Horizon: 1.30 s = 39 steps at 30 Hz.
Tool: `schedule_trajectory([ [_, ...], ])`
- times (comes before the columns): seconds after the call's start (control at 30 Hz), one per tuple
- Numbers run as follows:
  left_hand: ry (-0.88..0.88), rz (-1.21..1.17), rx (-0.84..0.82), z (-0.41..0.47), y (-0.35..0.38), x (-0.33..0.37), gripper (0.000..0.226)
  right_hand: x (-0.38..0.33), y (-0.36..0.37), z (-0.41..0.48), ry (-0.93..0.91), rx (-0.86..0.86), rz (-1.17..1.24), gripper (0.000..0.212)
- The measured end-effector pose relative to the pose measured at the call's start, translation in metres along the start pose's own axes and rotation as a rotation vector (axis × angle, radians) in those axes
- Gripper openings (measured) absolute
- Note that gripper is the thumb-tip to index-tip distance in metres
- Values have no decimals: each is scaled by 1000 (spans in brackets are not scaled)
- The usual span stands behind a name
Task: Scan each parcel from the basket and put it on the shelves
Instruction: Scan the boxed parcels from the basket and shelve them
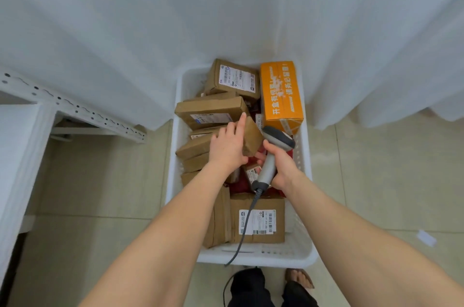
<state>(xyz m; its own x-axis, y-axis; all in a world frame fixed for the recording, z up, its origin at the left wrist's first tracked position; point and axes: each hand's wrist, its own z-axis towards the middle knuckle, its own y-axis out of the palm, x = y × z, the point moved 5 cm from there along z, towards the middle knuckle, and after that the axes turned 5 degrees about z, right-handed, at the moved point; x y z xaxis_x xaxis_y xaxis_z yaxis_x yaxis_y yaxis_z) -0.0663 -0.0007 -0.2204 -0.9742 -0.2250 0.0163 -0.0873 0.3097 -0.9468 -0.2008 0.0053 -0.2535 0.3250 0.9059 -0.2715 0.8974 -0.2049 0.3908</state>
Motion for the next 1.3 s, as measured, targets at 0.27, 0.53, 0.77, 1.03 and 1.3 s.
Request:
schedule_trajectory([
  [0.27,-247,-502,74,-54,-130,-17,100,-38,58,-120,-61,-54,-35,21],
  [0.53,-682,-1121,255,-137,-282,-53,72,-69,91,-263,-134,-9,-27,42],
  [0.77,-749,-1472,443,-217,-387,-72,58,-88,111,-367,-256,-67,-82,29],
  [1.03,-671,-1491,590,-301,-476,-110,59,-82,164,-457,-311,-231,-166,44],
  [1.3,-572,-1537,716,-382,-514,-139,77,-19,197,-512,-324,-333,-246,34],
])
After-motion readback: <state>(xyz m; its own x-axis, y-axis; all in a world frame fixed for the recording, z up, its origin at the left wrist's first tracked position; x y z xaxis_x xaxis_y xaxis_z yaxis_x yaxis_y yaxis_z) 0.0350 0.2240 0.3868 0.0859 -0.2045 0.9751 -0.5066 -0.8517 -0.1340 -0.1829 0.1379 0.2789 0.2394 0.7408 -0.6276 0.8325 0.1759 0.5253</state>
